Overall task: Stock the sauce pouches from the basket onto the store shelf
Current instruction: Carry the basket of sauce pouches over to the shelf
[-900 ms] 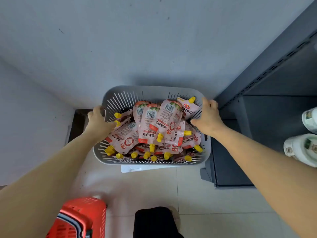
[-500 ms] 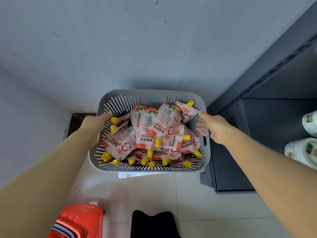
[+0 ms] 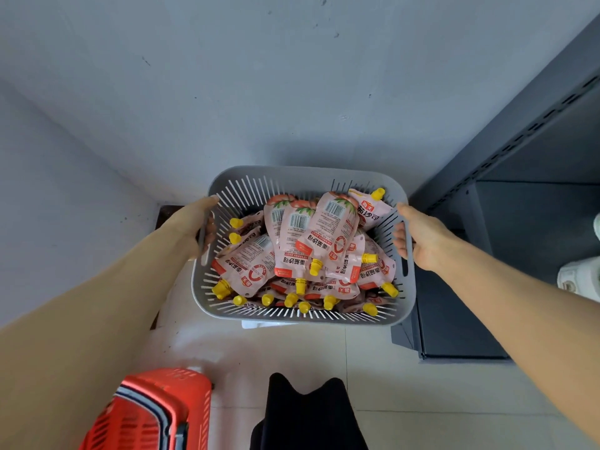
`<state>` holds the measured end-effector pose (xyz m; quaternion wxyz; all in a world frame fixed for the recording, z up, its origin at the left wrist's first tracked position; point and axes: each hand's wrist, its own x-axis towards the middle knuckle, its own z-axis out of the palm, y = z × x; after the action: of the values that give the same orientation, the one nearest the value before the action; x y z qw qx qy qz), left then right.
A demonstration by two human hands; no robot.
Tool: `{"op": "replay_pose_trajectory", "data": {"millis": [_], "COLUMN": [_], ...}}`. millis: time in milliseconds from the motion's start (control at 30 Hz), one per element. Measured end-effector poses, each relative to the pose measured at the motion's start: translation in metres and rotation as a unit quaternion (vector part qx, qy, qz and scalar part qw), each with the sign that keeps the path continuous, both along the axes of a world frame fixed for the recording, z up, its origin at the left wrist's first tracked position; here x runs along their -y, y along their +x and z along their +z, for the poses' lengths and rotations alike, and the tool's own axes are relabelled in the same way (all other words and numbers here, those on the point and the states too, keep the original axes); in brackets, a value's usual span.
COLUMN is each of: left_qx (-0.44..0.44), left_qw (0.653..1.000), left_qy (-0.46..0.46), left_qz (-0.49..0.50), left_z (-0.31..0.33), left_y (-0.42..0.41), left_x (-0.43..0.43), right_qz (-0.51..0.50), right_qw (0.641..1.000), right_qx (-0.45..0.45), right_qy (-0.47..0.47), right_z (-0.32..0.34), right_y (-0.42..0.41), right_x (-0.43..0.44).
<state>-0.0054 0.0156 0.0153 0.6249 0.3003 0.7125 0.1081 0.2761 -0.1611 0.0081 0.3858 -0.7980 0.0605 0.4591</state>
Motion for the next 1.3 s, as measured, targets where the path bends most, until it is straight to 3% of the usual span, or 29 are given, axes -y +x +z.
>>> {"op": "replay_pose_trajectory", "data": {"millis": [367, 1000, 1300], "left_qx": [-0.011, -0.043, -0.057], "left_qw": [0.999, 0.999, 0.998], "left_qy": [-0.024, -0.005, -0.021], "left_qz": [0.023, 0.033, -0.031], "left_z": [0.059, 0.303, 0.341], "left_y": [-0.033, -0.073, -0.097], "left_x": [0.047, 0.158, 0.235], "right_qz": [0.03, 0.07, 0.02], "right_qw": [0.999, 0.997, 0.999], "right_qx": [0.011, 0.009, 0.007], "right_qy": [-0.014, 0.035, 0.05], "right_z": [0.071, 0.298, 0.342], "right_y": [-0.03, -0.084, -0.126], "right_x": [0.037, 0.149, 0.256]}}
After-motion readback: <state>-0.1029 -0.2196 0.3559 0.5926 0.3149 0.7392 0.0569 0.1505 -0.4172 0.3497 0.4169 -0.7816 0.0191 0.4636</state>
